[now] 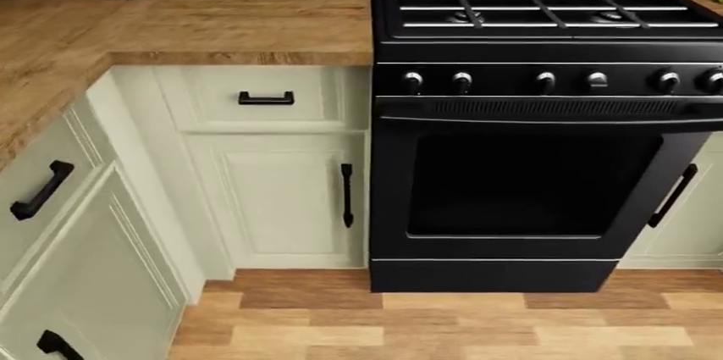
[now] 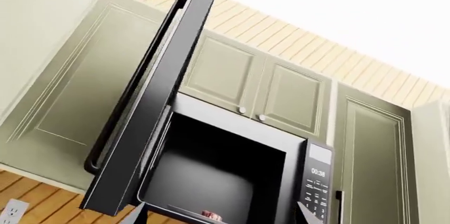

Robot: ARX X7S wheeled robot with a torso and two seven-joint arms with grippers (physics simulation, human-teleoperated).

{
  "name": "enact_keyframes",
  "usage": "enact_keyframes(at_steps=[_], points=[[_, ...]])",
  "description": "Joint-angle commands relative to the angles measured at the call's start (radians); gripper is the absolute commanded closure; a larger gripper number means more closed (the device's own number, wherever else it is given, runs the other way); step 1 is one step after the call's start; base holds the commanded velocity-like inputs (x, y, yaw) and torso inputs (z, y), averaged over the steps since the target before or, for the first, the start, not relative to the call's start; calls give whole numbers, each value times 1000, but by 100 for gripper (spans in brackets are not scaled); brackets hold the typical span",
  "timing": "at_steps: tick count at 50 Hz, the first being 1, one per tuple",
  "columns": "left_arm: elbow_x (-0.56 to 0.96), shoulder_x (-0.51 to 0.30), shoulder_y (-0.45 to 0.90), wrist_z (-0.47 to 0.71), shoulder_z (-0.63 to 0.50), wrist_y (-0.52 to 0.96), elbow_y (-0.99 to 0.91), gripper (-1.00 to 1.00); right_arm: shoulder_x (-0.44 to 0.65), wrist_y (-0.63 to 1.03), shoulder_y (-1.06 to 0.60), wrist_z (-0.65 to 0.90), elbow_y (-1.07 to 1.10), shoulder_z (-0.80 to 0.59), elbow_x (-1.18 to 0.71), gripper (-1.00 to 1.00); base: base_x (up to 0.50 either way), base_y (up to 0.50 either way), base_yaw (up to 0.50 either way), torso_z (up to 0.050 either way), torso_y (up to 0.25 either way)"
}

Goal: Close the microwave door

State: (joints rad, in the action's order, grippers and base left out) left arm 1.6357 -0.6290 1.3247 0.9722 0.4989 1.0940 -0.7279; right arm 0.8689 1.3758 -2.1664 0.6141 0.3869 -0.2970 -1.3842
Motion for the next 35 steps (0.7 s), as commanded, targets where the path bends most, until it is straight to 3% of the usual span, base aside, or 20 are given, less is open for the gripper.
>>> enact_keyframes(at_steps=[1,18,35], points=[[3,-5,-1,2,-3,-7,-1,-100,4,-4,-4,0,5,-11,7,-100,-328,500,0,0,0],[6,-10,-7,3,-7,-17,-6,-100,12,-36,5,-16,19,3,-4,-100,-286,500,0,0,0],[6,-13,-15,1,-12,-25,-10,-100,19,-64,20,-20,15,23,-20,-100,222,478,0,0,0]])
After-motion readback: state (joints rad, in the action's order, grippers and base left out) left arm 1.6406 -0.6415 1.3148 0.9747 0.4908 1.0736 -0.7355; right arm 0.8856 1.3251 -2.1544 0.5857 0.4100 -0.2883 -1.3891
